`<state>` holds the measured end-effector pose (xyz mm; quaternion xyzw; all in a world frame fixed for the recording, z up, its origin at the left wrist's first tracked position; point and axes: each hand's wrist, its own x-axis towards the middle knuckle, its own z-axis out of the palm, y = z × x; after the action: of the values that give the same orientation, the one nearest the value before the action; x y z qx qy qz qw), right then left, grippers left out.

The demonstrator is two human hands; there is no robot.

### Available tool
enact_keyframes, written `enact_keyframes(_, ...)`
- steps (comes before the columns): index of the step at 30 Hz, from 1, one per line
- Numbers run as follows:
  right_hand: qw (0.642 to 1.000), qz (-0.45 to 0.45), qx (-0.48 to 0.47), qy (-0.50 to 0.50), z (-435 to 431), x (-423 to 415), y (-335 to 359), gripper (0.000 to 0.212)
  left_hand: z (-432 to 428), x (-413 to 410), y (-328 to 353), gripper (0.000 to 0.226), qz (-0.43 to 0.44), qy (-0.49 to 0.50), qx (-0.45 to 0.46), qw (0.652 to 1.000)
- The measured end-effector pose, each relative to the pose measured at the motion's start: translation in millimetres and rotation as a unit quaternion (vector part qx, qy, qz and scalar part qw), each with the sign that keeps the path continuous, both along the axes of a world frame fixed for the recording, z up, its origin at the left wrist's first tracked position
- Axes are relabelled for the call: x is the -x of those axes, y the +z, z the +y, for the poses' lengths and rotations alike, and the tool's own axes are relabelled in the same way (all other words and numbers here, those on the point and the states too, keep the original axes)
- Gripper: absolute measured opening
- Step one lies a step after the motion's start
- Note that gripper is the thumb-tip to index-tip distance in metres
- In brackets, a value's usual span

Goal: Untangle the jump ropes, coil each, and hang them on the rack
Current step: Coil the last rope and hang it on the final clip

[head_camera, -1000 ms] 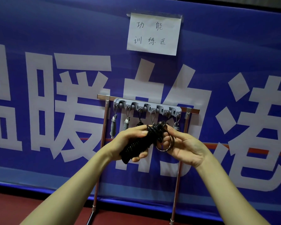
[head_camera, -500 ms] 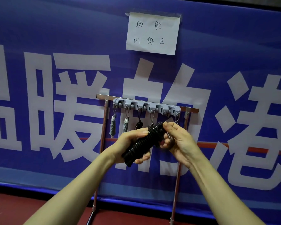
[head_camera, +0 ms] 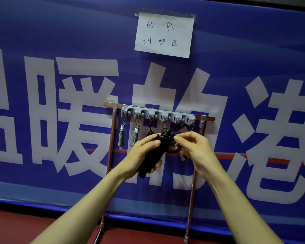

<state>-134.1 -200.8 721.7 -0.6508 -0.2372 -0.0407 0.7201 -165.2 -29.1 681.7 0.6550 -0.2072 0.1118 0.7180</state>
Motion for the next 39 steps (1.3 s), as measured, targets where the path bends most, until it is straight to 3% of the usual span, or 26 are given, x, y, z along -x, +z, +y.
enact_keyframes(3,0.999,-0.001,-0.033,-0.008,1,1,0,0.007,0,2,2,0.041,-0.005,0.001,-0.028,1.000)
enact_keyframes(7,0.996,-0.070,-0.016,-0.048,5,0,-3,0.006,0,5,5,0.038,-0.027,-0.002,-0.040,0.999)
enact_keyframes(11,0.997,0.018,-0.042,0.067,5,-2,-2,0.018,-2,3,5,0.034,-0.027,0.018,0.022,0.999)
enact_keyframes(14,0.995,0.026,-0.010,0.099,0,-3,-4,0.018,0,3,2,0.029,-0.030,-0.002,0.055,0.998)
enact_keyframes(20,0.995,0.031,-0.030,0.088,1,-3,-1,0.012,-5,5,4,0.027,-0.037,0.030,0.015,0.999)
enact_keyframes(26,0.998,0.012,0.030,0.046,-1,-4,4,0.012,-10,5,9,0.029,-0.068,0.108,-0.081,0.989)
enact_keyframes(34,1.000,-0.002,0.030,-0.008,8,-8,-9,0.011,-18,3,2,0.027,-0.090,0.190,-0.115,0.971)
enact_keyframes(39,0.998,-0.015,0.026,0.052,-5,-4,-1,0.015,-5,6,8,0.029,-0.089,0.113,-0.106,0.984)
